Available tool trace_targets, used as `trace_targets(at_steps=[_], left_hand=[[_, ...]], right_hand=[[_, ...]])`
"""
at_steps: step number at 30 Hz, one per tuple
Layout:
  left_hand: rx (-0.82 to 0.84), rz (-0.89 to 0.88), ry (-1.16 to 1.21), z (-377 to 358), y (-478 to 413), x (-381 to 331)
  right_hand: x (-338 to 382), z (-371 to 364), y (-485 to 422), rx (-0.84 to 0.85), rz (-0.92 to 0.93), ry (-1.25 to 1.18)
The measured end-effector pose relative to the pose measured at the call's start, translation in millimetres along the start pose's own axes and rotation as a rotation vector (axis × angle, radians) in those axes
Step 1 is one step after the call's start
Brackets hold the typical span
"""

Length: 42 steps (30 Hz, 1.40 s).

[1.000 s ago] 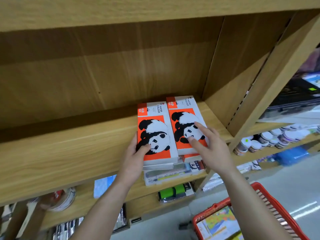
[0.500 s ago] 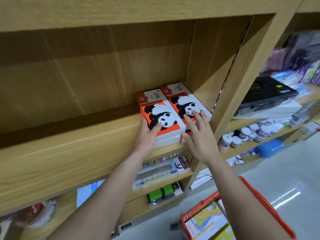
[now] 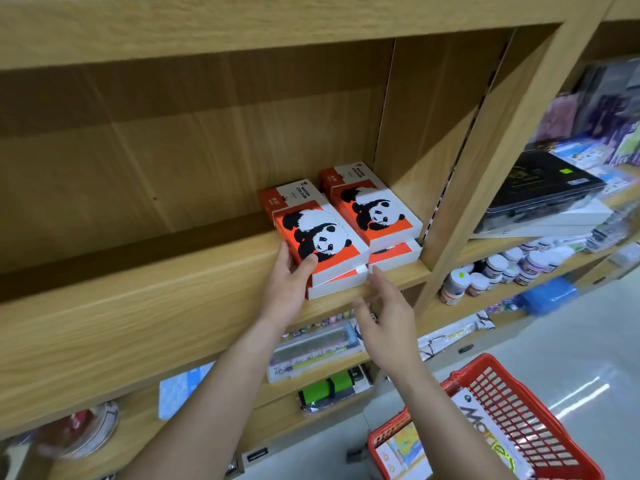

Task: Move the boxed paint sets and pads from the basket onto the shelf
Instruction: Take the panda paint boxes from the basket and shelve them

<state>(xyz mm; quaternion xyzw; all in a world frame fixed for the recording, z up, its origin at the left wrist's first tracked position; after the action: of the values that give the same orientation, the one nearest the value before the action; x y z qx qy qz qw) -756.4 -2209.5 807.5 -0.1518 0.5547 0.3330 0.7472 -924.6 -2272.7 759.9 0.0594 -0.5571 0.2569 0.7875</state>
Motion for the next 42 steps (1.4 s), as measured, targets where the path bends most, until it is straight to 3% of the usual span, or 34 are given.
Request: trace_targets(at_steps=[4, 8, 10, 13, 20, 26, 29, 35, 38, 42], left_hand=[[-0.033, 0.009, -0.045, 11, 1, 1], [-0.024, -0.020, -0.042, 27, 13, 15], [0.003, -0.027, -0.054, 29, 21, 23], [-0.024, 0.018, -0.074, 27, 28, 28], [-0.059, -0.036, 0.050, 27, 53, 23], [-0.033, -0.264, 0.134, 6, 32, -30], [-0.025, -0.306, 0.119, -17, 8, -59], [0.114, -0.350, -0.225, -47, -15, -47], [0.100, -0.420, -0.457, -56, -26, -39], [0.018, -0.431, -0.559, -62, -39, -45]], right_hand=[[18, -4, -4, 0.037, -0.135, -0.245], [38, -16, -17, 0.036, -0.185, -0.261], [50, -25, -25, 0.025, -0.213, -0.158], [60, -35, -26, -0.021, -0.177, -0.025], [66, -32, -11, -0.023, -0.166, -0.321], [94, 15, -41, -0.189, 0.014, -0.376], [95, 39, -74, -0.246, -0.048, -0.376], [73, 50, -103, -0.328, -0.147, -0.334], [60, 52, -70, -0.387, -0.085, -0.334], [20, 61, -20, -0.378, -0.147, -0.214]])
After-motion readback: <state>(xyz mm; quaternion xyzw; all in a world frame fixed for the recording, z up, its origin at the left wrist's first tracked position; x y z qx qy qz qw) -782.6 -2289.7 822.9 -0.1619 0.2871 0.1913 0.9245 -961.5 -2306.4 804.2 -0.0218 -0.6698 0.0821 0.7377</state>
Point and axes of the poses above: each hand's wrist, its own y-axis away from the middle knuckle, its own z-axis out of the back of the hand, x = y × z, the point moved 1 cm from there along -y, towards the middle knuckle, and after that the axes turned 13 degrees about -y, right-handed, at the moved point
